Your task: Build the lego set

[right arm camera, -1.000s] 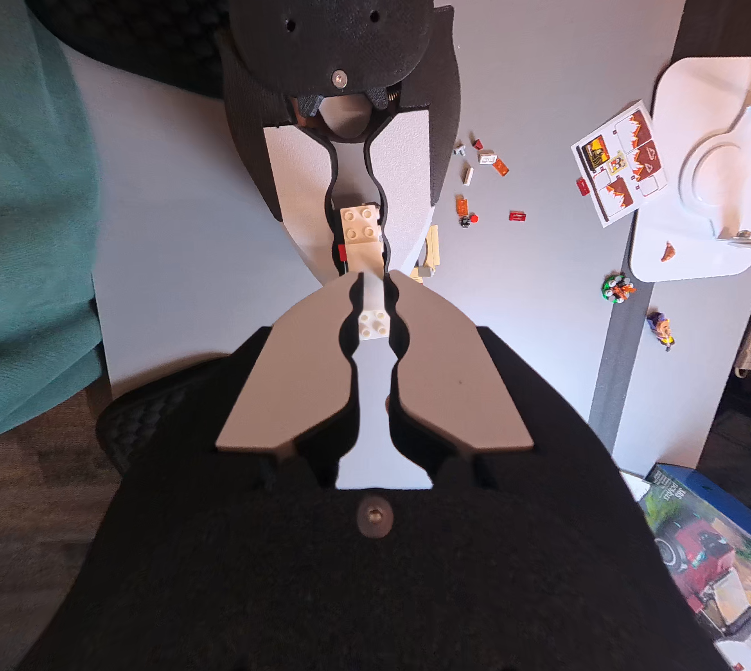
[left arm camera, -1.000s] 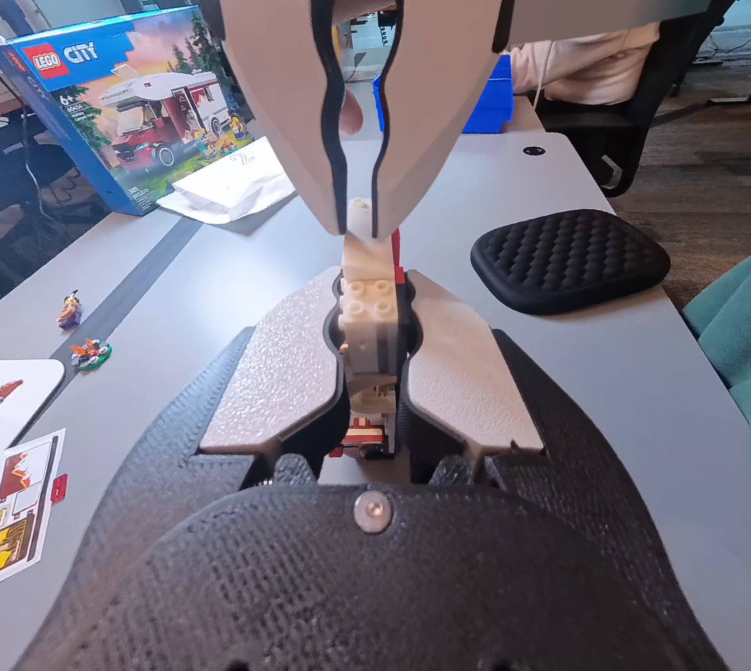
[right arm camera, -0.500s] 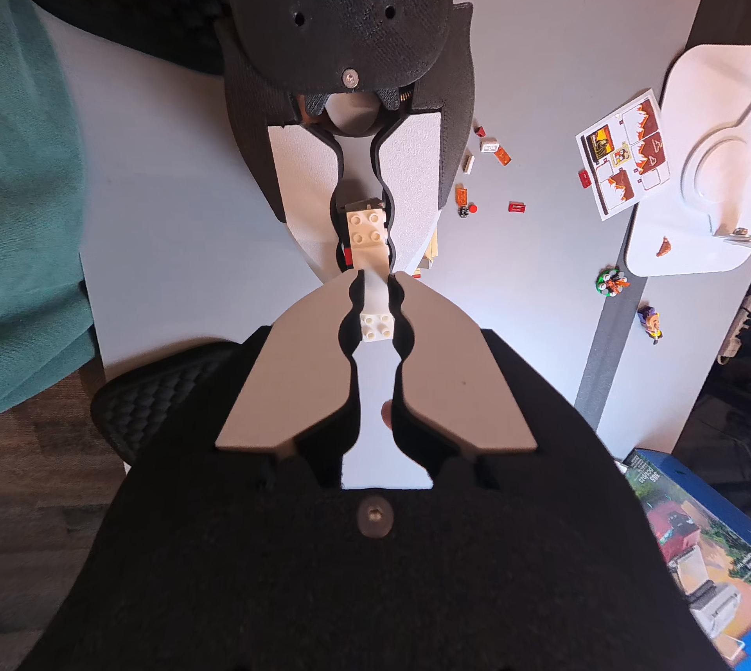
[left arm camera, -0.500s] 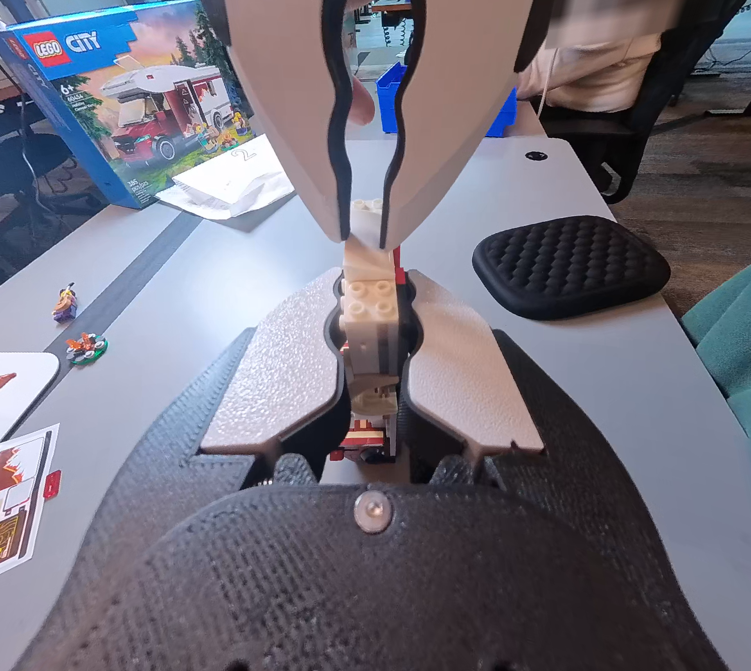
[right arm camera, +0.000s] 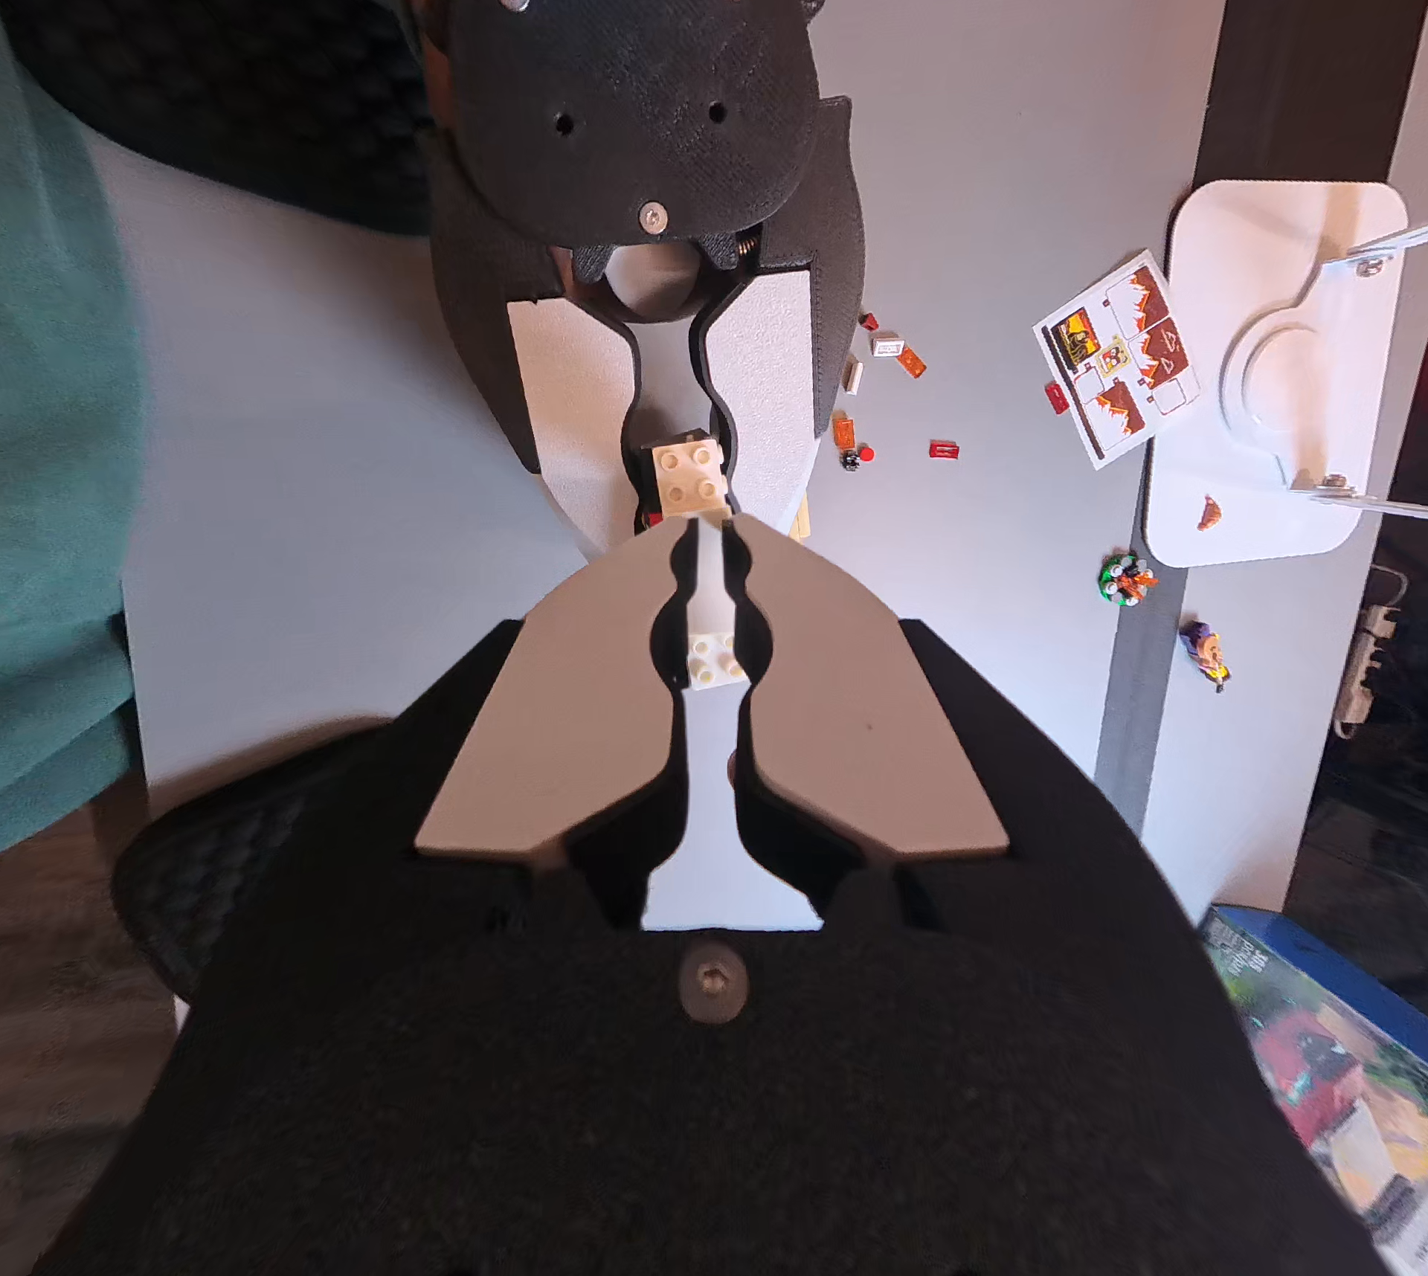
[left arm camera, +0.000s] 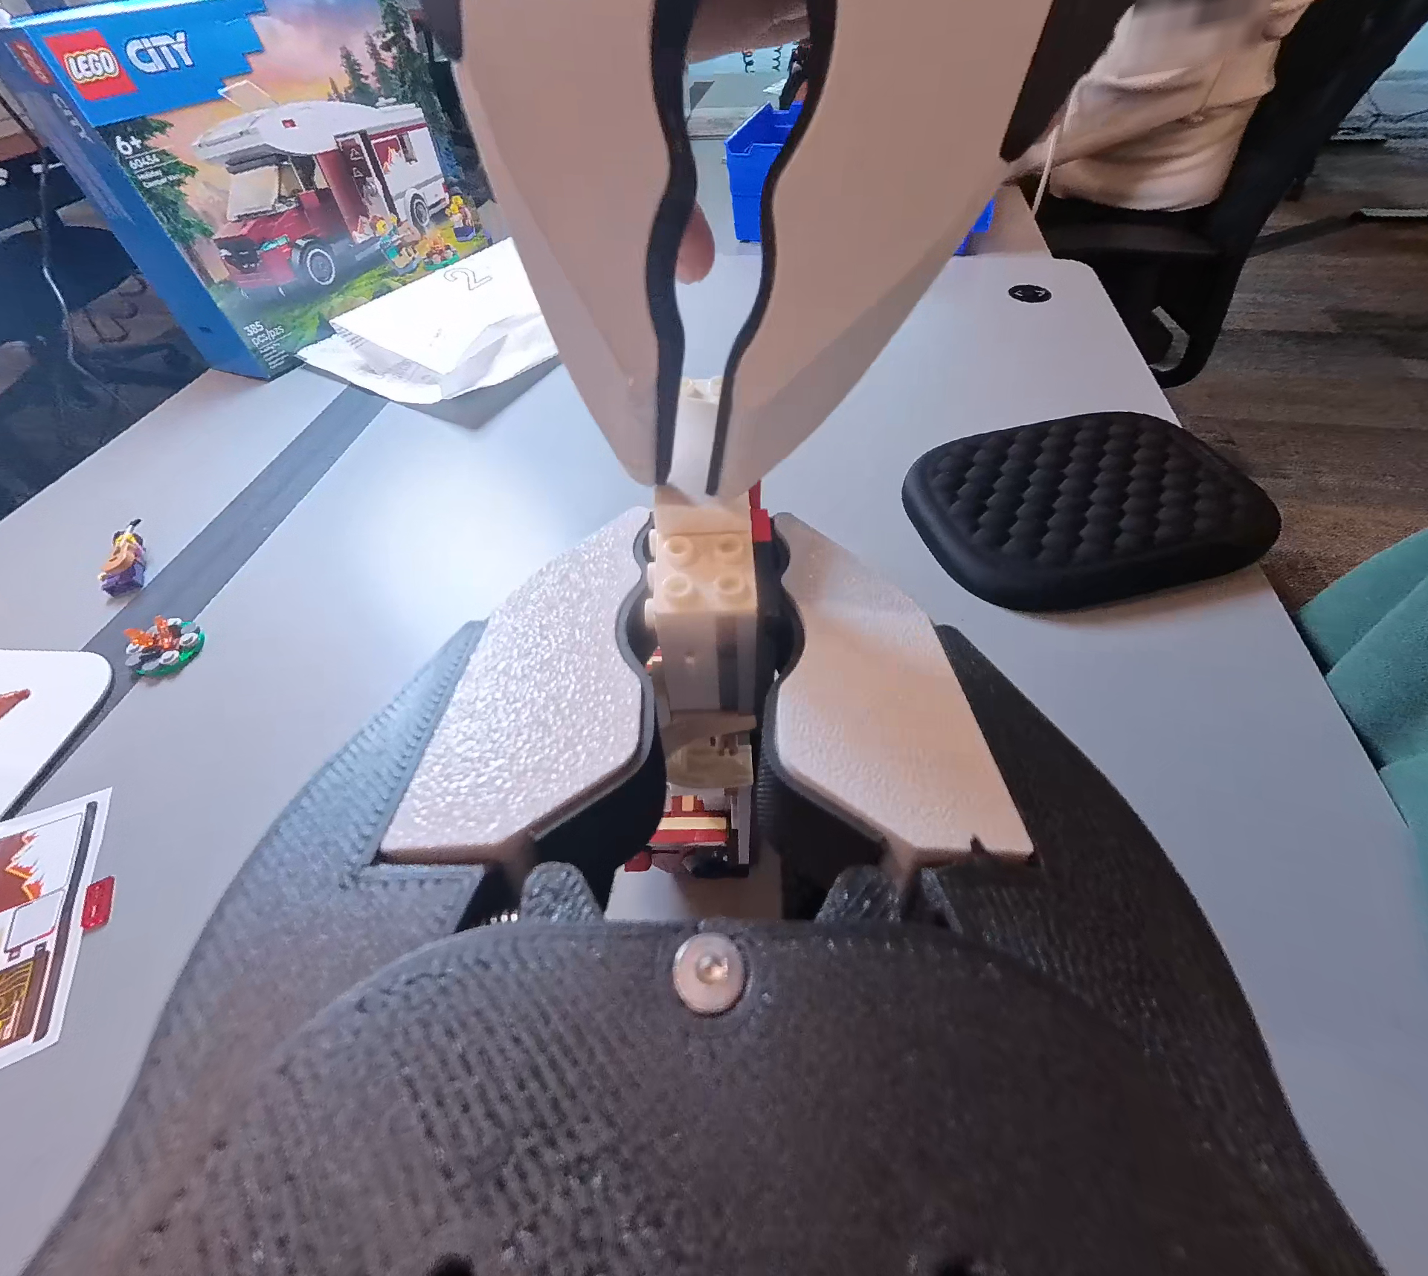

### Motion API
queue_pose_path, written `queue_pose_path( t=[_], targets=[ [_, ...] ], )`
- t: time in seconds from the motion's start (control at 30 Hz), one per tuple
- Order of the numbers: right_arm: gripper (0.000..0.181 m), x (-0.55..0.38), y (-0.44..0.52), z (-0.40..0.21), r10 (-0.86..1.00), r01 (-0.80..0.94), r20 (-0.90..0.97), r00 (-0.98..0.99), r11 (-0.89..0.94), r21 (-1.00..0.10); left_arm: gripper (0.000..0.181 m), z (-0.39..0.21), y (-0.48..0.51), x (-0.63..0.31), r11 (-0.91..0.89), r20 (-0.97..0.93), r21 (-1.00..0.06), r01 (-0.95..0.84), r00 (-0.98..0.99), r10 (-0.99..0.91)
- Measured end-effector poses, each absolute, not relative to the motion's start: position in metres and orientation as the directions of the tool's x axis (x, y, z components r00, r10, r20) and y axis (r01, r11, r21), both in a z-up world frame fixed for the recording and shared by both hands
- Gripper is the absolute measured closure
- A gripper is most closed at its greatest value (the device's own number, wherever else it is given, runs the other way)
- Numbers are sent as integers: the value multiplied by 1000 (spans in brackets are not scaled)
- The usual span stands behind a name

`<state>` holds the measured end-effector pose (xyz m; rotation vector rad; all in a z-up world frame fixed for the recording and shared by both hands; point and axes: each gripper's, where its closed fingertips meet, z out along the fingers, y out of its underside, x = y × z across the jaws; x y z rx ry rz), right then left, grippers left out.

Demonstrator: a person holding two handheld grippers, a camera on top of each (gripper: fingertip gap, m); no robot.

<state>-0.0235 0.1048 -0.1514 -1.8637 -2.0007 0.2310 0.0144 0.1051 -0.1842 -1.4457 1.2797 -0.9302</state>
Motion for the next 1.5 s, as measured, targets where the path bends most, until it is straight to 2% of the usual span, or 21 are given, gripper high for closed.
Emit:
queue_pose_path(
  t=[0.43,0.9,1.07,1.1,1.2,1.27,1.4,1.47,1.5],
  targets=[
    [181,-26,106,-153,985,951,159,-68,112,-287,156,-185,109,13,-6,-40,-966,-258,171,-985],
    [181,-27,107,-153,992,954,122,-40,75,-291,156,-185,110,13,-11,-37,-965,-263,177,-984],
    [181,-28,107,-152,976,946,202,-75,134,-297,157,-184,110,12,-8,-37,-967,-255,172,-984],
    [172,-28,107,-149,971,936,227,-72,145,-321,156,-184,109,11,11,-55,-967,-254,170,-984],
    [141,-21,101,-131,971,853,240,-13,136,-504,157,-183,103,9,100,-147,-959,-264,164,-975],
    [130,-2,100,-137,960,821,280,29,137,-555,157,-184,97,8,148,-192,-953,-266,149,-970],
    [132,15,96,-170,928,746,358,100,168,-644,156,-184,86,11,223,-255,-943,-245,106,-961],
    [141,11,92,-180,918,677,373,134,190,-711,156,-185,80,13,281,-307,-931,-233,82,-948],
    [152,8,85,-184,923,637,360,135,198,-745,156,-186,76,13,308,-331,-924,-226,69,-941]
  ],
)
